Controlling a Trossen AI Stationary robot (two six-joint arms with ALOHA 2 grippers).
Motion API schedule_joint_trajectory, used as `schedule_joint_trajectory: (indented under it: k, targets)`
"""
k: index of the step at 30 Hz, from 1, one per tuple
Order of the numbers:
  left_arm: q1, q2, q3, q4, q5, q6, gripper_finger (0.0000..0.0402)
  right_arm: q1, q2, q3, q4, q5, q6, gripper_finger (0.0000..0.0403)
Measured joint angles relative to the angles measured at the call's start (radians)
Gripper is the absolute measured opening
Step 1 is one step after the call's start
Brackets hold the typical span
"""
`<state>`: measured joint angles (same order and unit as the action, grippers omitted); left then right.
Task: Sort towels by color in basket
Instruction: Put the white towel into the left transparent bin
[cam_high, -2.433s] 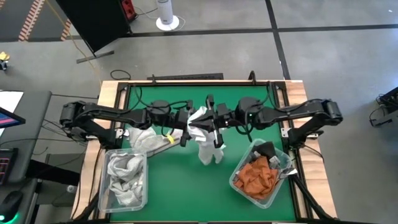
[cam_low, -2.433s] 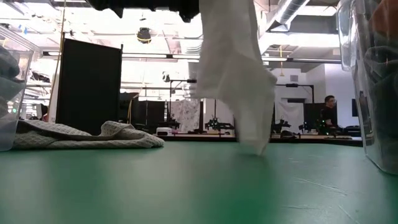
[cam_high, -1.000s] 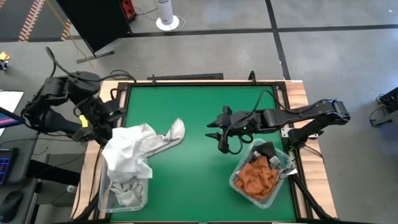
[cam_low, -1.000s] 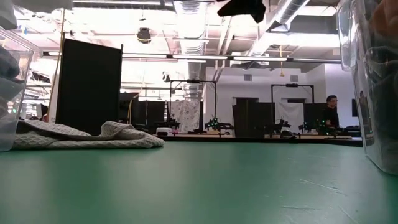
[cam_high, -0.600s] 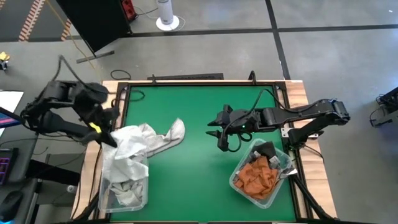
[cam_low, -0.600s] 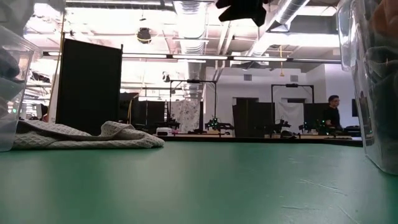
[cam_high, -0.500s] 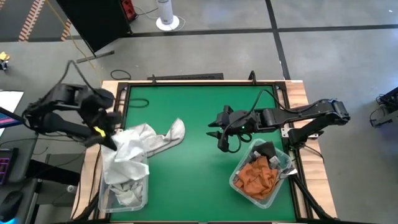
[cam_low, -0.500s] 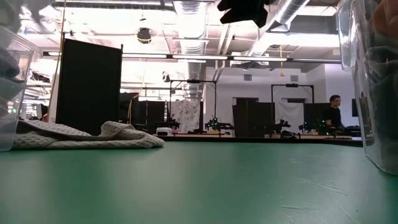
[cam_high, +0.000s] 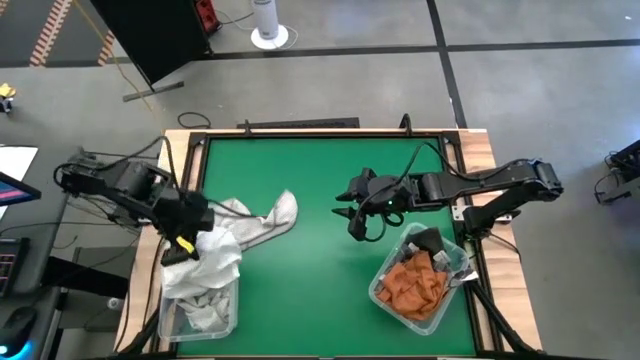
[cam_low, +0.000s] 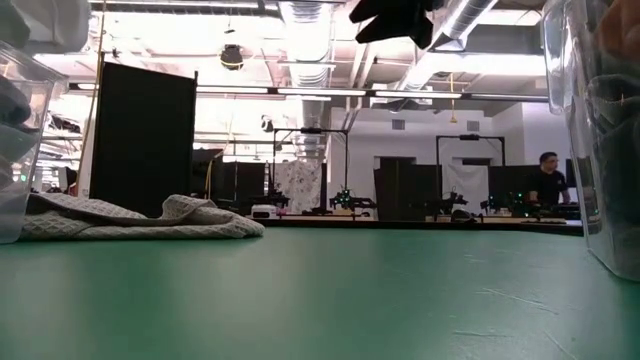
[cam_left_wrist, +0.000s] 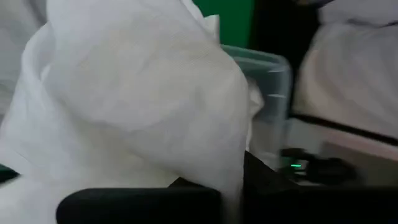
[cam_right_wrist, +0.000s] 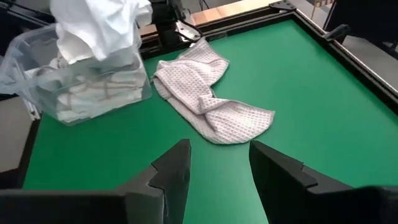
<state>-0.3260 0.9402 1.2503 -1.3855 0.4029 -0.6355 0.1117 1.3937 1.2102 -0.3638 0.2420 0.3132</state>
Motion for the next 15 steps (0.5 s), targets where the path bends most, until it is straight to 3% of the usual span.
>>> schedule_joint_trajectory:
  k: [2, 7, 15]
  targets:
    - [-0.071, 0.018, 0.000, -0.001, -0.079, -0.007, 0.0004, 0.016, 0.000, 0.000, 0.016, 0.011, 0.002, 0.0191]
    - [-0.272, 0.067, 0.000, 0.000, -0.277, -0.085, 0.0004, 0.097, 0.029, 0.000, 0.073, 0.150, -0.019, 0.0191]
    - [-0.545, 0.222, 0.000, 0.045, -0.376, -0.306, 0.0004, 0.203, 0.096, 0.000, 0.119, 0.361, -0.024, 0.0191]
